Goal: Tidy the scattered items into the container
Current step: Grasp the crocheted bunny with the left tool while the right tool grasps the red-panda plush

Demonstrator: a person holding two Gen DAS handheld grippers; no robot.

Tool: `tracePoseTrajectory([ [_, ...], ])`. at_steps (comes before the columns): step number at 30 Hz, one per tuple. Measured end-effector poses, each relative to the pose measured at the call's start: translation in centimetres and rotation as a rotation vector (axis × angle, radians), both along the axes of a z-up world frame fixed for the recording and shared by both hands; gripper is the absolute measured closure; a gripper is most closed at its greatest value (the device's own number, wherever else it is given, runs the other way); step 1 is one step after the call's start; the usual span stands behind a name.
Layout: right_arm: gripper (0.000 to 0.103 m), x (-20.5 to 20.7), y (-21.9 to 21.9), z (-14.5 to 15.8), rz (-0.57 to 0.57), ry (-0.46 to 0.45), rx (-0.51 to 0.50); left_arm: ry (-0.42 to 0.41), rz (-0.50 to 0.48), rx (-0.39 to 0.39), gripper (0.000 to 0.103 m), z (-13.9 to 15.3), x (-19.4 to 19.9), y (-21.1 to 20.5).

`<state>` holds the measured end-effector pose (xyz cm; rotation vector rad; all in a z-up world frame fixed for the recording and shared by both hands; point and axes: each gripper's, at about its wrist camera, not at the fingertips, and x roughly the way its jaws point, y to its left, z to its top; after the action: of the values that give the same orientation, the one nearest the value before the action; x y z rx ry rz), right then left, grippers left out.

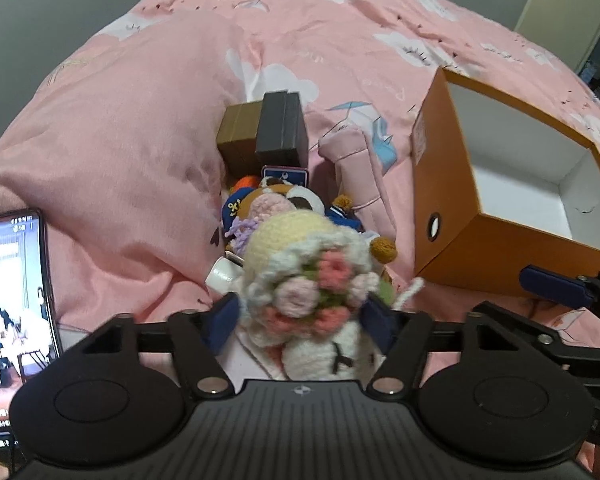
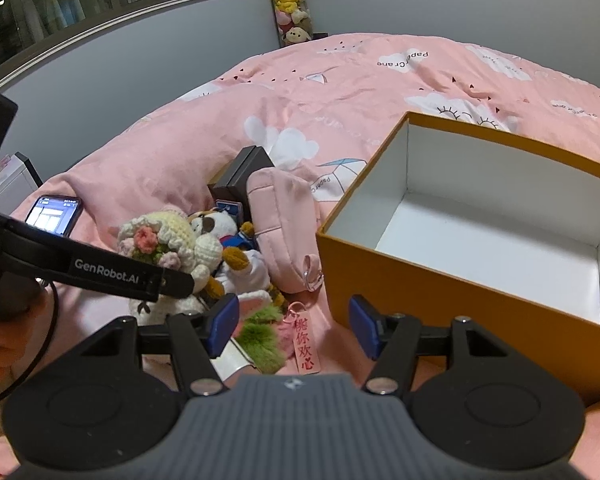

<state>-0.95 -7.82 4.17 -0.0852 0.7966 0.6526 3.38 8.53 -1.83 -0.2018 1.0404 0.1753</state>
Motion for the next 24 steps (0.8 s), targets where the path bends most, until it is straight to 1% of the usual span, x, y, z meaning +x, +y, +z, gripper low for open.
tracePoseTrajectory([
  [1,0.039,0.0,0.1,0.0,0.006,-0.002,0.001,-0.009,-0.008,0.002,0.048,0.3,0.0,0.1],
  [3,0.039,0.0,0.2,0.0,0.025,-0.009,0.006,-0.013,-0.025,-0.016,0.05,0.6,0.0,0.5],
  [6,0.039,-0.2,0.6,0.2,0.073,-0.032,0.011,-0.016,-0.04,-0.037,0.053,0.9,-0.4,1.1],
  [9,0.041,-0.3,1.2,0.3,0.126,-0.054,0.02,-0.032,-0.05,-0.04,0.054,2.1,-0.7,1.5],
  [11,0.045,-0.2,1.6,0.5,0.165,-0.067,0.033,-0.063,-0.06,-0.02,0.054,3.3,-1.0,1.7],
  [13,0.051,0.2,2.2,0.6,0.209,-0.082,0.043,-0.091,-0.07,0.019,0.054,4.6,-1.2,1.8],
  [15,0.051,0.7,3.0,0.7,0.252,-0.108,0.037,-0.09,-0.081,0.046,0.054,5.4,-1.1,2.2],
  [17,0.051,1.3,4.1,0.8,0.308,-0.152,0.013,-0.069,-0.081,0.05,0.053,5.4,-0.8,2.8],
  [19,0.05,1.9,5.5,0.8,0.375,-0.192,-0.021,-0.046,-0.072,0.049,0.053,4.8,-0.4,3.3],
  [21,0.05,2.5,6.8,0.5,0.442,-0.206,-0.061,-0.022,-0.067,0.047,0.053,4.0,0.0,3.5],
  [24,0.05,3.4,8.8,-0.7,0.545,-0.209,-0.145,0.013,-0.071,0.047,0.052,2.7,0.5,3.7],
])
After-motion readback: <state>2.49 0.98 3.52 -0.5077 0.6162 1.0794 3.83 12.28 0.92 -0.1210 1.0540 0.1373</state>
